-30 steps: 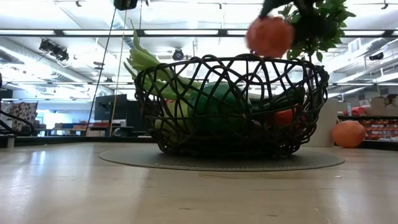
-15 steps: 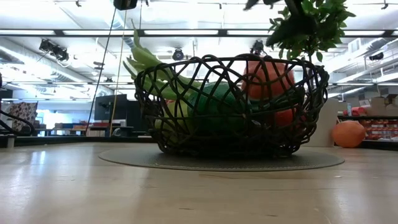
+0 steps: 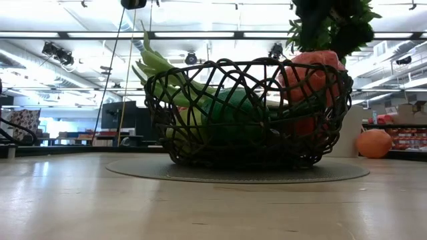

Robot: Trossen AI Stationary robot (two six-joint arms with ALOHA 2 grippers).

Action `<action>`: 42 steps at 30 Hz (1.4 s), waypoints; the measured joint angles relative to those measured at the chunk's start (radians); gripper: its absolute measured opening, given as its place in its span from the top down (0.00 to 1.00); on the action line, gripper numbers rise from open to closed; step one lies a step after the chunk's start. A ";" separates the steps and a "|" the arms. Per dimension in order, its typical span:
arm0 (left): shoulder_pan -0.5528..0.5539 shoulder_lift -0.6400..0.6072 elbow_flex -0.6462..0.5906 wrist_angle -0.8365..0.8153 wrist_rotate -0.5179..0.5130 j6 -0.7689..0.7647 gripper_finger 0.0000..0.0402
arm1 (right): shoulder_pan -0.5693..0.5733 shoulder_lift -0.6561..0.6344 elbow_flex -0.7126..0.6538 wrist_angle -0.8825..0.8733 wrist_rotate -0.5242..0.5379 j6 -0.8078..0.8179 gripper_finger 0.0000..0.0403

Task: Build produce basket
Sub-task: Put the orange into the black wire basket

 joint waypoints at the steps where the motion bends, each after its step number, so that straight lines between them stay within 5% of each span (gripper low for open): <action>1: -0.003 0.000 0.000 0.000 0.000 0.000 0.42 | 0.000 0.000 0.000 -0.023 0.013 0.025 0.02; 11: -0.030 0.000 0.000 0.000 0.000 0.037 0.42 | -0.005 0.000 0.000 -0.085 0.107 0.278 0.07; 27: -0.017 0.000 0.000 0.000 0.001 0.108 0.42 | -0.072 -0.001 0.000 -0.018 0.123 0.317 0.07; 34: 0.033 0.000 0.000 0.000 0.000 0.113 0.42 | -0.110 -0.001 0.000 -0.227 0.037 0.306 0.04; 42: 0.045 0.000 0.000 0.002 -0.005 0.088 0.42 | -0.149 -0.001 0.000 -0.475 0.093 0.232 0.01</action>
